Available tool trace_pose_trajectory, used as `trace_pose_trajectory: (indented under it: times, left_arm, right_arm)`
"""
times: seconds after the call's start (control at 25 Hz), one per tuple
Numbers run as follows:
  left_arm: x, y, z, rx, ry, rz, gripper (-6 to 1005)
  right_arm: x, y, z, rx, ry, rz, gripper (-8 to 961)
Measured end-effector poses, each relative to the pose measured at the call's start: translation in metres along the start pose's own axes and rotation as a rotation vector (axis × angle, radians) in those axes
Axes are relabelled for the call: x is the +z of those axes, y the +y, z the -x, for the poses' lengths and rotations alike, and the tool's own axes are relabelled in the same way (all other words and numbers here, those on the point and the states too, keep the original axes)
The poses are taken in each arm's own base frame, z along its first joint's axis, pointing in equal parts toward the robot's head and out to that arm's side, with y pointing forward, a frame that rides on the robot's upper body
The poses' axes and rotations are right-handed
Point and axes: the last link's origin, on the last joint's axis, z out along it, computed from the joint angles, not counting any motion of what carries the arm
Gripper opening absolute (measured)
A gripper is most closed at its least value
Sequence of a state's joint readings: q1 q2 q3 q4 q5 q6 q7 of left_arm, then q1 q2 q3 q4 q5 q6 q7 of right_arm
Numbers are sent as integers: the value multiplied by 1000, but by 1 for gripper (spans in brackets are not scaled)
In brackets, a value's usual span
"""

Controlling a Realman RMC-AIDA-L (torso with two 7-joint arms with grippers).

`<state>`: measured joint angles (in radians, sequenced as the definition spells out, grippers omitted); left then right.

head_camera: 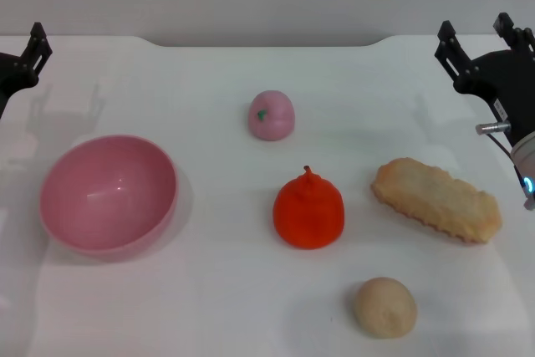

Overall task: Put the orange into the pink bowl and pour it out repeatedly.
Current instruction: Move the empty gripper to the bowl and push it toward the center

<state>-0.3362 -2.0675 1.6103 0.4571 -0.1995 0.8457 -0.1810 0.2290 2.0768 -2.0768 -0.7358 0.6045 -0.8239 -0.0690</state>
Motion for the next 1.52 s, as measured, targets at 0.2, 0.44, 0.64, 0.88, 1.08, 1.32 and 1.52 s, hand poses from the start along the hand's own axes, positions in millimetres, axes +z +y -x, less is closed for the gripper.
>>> trace_pose_trajectory:
  times: [0.2, 0.44, 0.64, 0.88, 1.08, 1.32, 1.52]
  left_arm:
    - [0, 1, 0, 0, 0, 2, 801]
    - [-1, 1, 0, 0, 1, 5, 801]
    - [-1, 4, 2, -12, -12, 20, 800]
    - [5, 4, -16, -73, -40, 41, 800]
    - [13, 11, -65, 25, -162, 37, 799]
    - [3, 24, -100, 132, -390, 0, 799]
    - [0, 29, -105, 162, -434, 1, 798]
  right_arm:
    - [-2, 0, -2, -2, 5, 0, 787]
    - [-2, 0, -3, -5, 10, 2, 787]
    - [-1, 3, -2, -2, 9, 13, 787]
    - [-1, 6, -3, 7, 22, 17, 787]
    - [4, 10, -4, 24, 70, 26, 787]
    - [9, 9, 1, 35, 68, 21, 787]
    - [14, 6, 3, 39, 85, 13, 787]
